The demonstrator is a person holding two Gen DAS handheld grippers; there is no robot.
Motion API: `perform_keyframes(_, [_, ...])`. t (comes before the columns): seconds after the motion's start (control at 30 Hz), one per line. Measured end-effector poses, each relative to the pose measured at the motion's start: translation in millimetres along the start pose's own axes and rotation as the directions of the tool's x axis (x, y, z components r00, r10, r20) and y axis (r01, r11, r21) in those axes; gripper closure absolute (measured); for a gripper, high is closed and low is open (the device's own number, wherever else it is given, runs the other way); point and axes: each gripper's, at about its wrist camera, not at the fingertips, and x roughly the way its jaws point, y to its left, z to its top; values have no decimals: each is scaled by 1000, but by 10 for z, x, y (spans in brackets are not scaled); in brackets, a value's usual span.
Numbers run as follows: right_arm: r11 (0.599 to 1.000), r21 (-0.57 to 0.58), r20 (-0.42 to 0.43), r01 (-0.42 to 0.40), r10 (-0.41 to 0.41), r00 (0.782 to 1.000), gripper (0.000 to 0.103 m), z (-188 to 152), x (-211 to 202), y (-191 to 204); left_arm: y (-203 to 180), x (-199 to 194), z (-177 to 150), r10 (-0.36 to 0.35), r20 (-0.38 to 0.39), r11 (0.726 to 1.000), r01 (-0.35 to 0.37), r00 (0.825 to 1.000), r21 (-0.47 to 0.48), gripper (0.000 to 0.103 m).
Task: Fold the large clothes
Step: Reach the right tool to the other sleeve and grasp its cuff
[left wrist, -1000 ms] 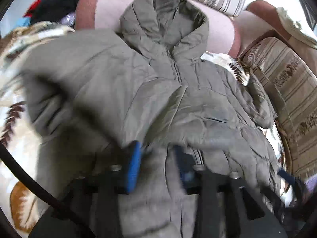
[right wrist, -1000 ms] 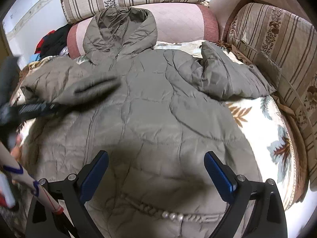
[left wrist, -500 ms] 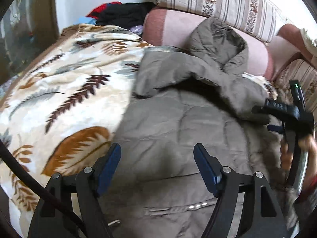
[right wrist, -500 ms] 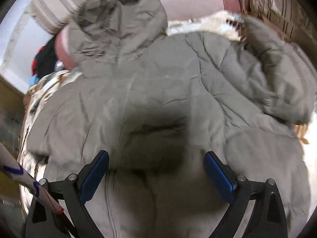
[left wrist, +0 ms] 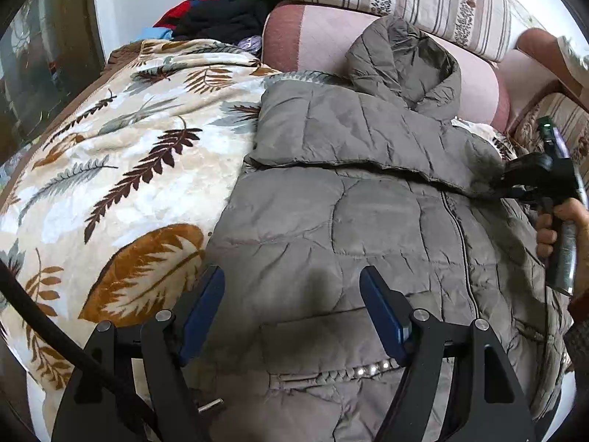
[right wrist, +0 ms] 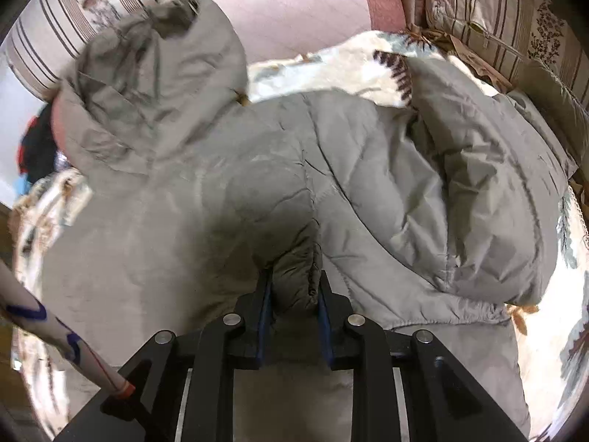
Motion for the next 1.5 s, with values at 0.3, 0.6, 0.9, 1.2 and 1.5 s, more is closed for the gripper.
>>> perform_keyframes(0.3, [997,-46,54,61,-59,997,57,-63,-253,-75,-145,-217,-24,-12,23,999,11,1000,33,28])
perform_keyframes(0.6, [995,-92,207,-33,52,977,49,-496,-1190,-364,-340,-377,-145,-46,33,997,43,998,71,28])
perform_keyframes(0.9, [998,-50,158,-48,55,986,44,-993,-1244,-994,-417,-416,-253,-48,19,994,46,999,99,28])
perform_keyframes(1.2, [981,153,213,116,-148,966,58,-606,-1239,-2180,-647,-245,-325,-69,-54,988,76,996,135,28])
perform_keyframes(1.5, [931,276,181,237,-292,939,45,164,-850,-3065,-848,5,-268,-85,-105,983,101,991,152,28])
